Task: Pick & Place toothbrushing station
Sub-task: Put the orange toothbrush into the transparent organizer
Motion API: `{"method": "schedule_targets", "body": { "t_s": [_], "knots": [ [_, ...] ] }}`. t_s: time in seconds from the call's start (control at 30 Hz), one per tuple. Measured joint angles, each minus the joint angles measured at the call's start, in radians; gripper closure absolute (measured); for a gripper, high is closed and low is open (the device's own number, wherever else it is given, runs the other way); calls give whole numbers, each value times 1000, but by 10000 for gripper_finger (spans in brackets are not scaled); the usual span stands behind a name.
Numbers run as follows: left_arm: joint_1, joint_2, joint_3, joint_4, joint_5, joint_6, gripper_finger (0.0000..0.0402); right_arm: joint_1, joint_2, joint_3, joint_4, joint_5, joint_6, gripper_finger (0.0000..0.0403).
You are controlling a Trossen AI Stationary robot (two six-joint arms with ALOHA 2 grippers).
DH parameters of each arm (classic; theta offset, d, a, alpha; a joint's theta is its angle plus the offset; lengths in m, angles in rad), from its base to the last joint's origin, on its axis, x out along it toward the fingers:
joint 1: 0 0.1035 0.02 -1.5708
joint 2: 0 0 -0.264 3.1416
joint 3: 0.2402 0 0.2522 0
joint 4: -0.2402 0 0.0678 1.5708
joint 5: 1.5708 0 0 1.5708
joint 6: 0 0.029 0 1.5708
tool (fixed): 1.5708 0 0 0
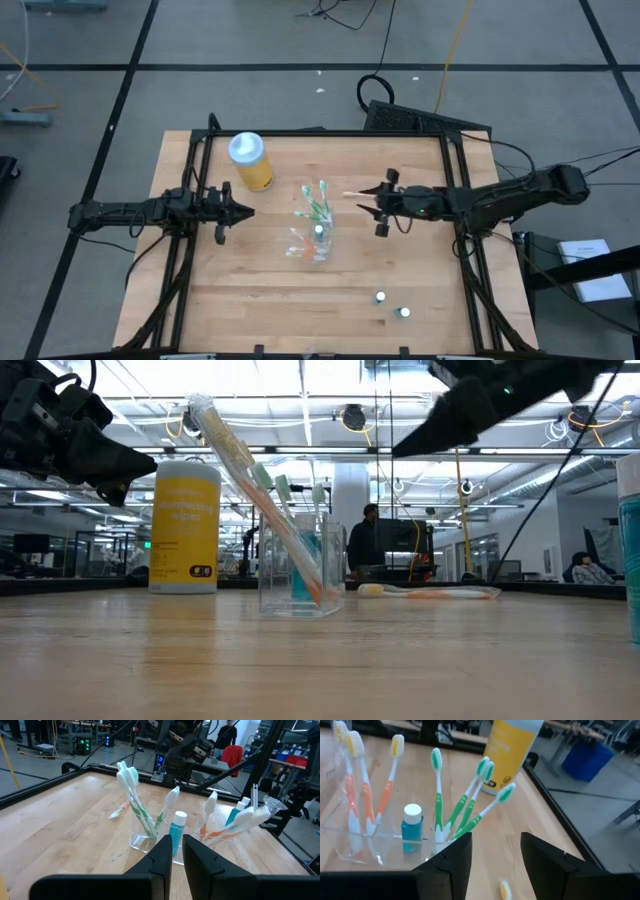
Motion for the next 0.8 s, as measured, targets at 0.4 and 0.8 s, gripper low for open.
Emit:
{"method": "schedule_targets", "body": {
  "t_s": [0.4,0.8],
  "knots": [
    [0,0,0,0,0,0,353,-7,-121,-319,426,-81,-28,243],
    [0,0,0,0,0,0,353,-282,-6,-249,292,-249,95,237]
  ]
}}
